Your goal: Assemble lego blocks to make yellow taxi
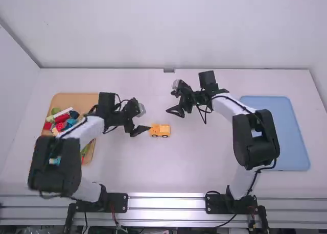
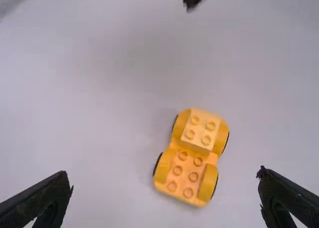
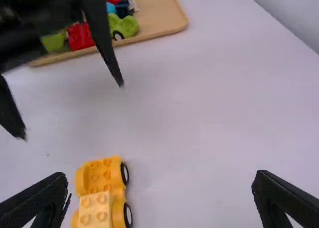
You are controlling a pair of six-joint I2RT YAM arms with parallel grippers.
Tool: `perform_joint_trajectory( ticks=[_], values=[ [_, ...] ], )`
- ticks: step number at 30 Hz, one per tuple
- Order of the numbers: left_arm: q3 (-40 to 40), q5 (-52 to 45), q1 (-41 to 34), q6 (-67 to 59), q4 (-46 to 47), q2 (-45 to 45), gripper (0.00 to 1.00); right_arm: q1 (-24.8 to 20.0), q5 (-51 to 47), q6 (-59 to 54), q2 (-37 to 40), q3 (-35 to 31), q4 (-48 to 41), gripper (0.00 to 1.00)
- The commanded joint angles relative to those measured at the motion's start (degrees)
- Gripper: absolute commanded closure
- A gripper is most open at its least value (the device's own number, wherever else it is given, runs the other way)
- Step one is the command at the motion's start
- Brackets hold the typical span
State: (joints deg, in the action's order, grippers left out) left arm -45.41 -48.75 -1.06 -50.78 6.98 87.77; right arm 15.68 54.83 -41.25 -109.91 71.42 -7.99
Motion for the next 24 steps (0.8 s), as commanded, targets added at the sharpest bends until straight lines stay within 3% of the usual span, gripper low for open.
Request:
perform_joint_trajectory(
  ticks=[1,5,12,17,24],
  values=[
    [0.28,0.26,3.23,0.35,5.4,-8.28,0.01,2.19,0.31,1.4,2.78,3.74,-0.11,0.01],
    [0.33,3.17,9.92,6.43,9.57,-18.82,0.01,5.49,2.4,3.04,2.78,6.73,1.33,0.01],
    [0.31,25.53,23.3,51.78,7.91,-33.27,0.01,12.9,-2.86,8.35,2.75,12.0,3.13,0.02],
    [0.31,32.79,25.77,54.47,10.56,-38.01,0.01,16.0,-7.78,11.93,2.75,14.49,3.04,0.01],
    [-1.75,54.38,25.9,71.08,19.63,-42.53,0.01,19.5,-13.14,13.81,2.78,16.04,2.73,0.01]
  ],
)
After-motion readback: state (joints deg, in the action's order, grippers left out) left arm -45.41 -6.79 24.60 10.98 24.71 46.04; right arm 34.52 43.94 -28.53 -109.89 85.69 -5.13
